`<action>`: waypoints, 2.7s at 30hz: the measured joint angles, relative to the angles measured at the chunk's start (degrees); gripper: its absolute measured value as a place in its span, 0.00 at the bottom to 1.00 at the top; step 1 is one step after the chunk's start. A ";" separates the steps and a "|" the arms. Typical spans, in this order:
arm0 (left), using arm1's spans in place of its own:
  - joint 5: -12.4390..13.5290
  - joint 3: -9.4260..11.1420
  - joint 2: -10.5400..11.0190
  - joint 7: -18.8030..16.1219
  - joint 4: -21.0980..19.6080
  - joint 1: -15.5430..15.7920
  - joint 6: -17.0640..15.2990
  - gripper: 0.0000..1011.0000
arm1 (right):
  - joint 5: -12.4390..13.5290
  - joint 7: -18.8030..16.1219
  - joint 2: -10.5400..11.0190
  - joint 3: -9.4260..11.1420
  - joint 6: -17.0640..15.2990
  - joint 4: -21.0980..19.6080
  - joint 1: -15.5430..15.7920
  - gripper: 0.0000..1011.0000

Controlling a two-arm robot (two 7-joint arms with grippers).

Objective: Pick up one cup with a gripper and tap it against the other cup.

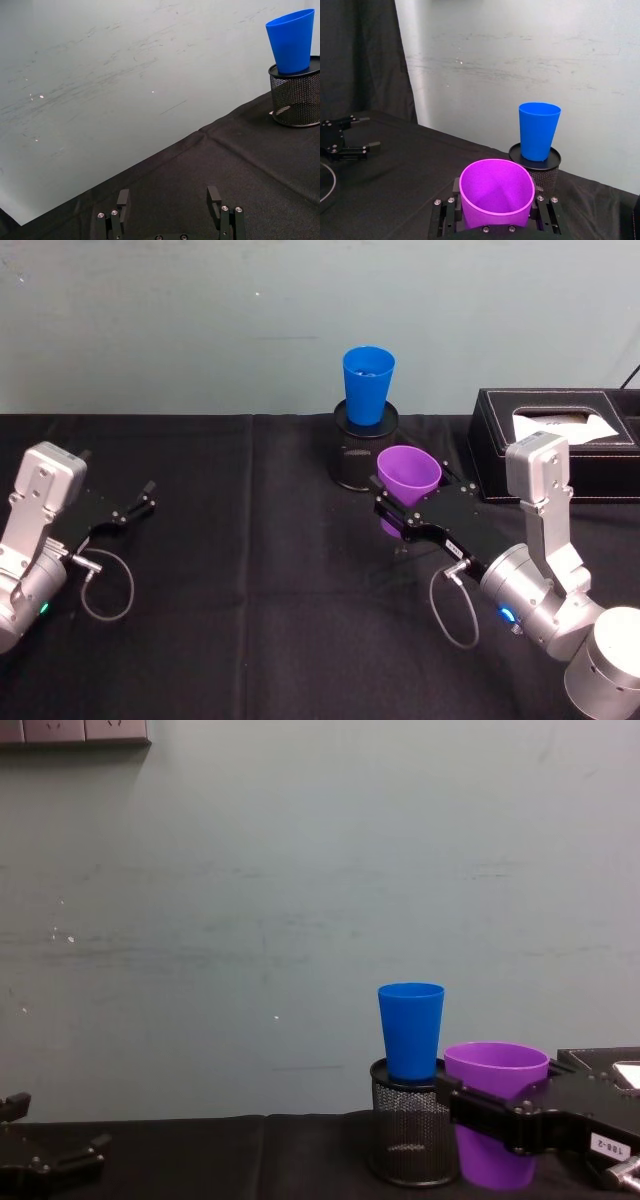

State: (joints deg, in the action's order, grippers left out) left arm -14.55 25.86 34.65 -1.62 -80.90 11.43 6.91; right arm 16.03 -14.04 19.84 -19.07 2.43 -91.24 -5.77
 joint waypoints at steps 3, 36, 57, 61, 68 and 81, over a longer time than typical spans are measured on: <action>0.00 0.00 0.00 0.00 0.00 0.01 0.00 0.99 | 0.00 0.00 0.00 0.00 0.00 0.00 0.00 0.72; 0.00 0.00 0.00 0.00 0.00 0.00 0.00 0.99 | 0.00 0.00 0.00 0.00 0.00 0.00 0.00 0.72; 0.00 0.00 0.00 0.00 0.00 0.00 0.00 0.99 | -2.57 -0.36 -4.73 0.05 -2.31 6.35 -6.65 0.72; 0.00 0.00 0.00 0.00 0.00 0.00 0.00 0.99 | -2.80 -0.35 -7.11 0.35 -3.80 10.98 -10.10 0.72; 0.00 0.00 0.00 0.00 0.00 0.00 0.00 0.99 | -3.35 -0.48 -9.73 0.54 -4.32 17.02 -14.94 0.72; 0.00 -0.01 0.00 0.00 0.00 0.00 0.00 0.99 | -3.82 -0.73 -12.76 1.55 -3.98 24.56 -20.98 0.72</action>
State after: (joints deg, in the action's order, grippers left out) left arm -14.55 25.86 34.64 -1.62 -80.90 11.43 6.91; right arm 12.21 -14.78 7.08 -17.51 -1.55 -66.68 -26.76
